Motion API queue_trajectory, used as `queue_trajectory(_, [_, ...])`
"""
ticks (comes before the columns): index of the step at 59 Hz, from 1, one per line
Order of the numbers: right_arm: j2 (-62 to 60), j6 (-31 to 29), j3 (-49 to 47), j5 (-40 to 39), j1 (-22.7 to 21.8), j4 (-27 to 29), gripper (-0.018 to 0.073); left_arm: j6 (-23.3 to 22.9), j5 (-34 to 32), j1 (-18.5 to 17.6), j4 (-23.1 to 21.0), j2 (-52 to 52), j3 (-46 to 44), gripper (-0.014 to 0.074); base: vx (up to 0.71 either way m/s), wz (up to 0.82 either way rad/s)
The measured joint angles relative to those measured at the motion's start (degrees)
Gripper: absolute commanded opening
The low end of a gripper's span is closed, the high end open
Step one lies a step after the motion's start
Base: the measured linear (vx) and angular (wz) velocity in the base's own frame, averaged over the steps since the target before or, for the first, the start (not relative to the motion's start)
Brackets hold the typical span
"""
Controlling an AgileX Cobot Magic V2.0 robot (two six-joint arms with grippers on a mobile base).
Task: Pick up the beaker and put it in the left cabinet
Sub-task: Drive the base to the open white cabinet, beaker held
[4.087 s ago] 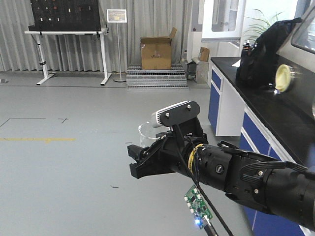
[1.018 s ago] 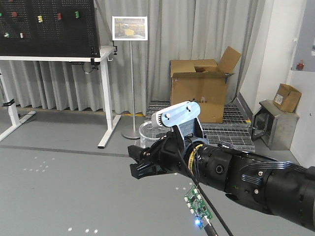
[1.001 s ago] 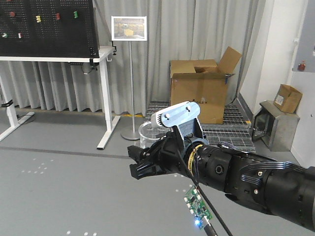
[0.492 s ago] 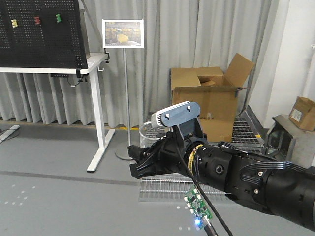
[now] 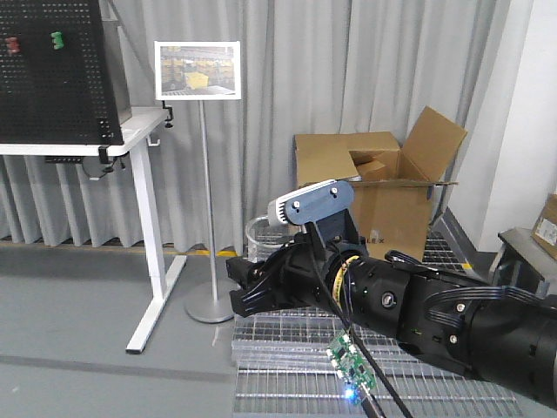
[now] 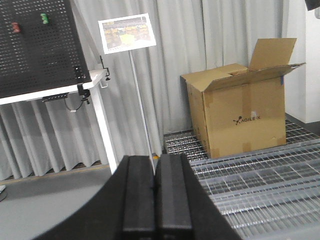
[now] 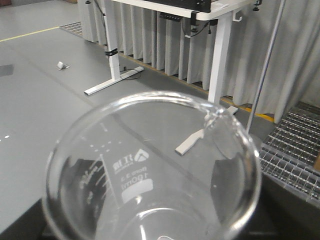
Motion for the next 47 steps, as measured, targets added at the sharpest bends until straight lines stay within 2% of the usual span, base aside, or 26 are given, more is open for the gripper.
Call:
queue_trajectory(28, [0.0,0.0,0.0,0.0,0.0,0.0,-0.0001,0.0,0.0,0.0,0.0,0.0,0.0,0.0001,0.46,-0.07])
queue_trajectory(47, [0.0,0.0,0.0,0.0,0.0,0.0,-0.0001,0.0,0.0,0.0,0.0,0.0,0.0,0.0001,0.36,-0.28])
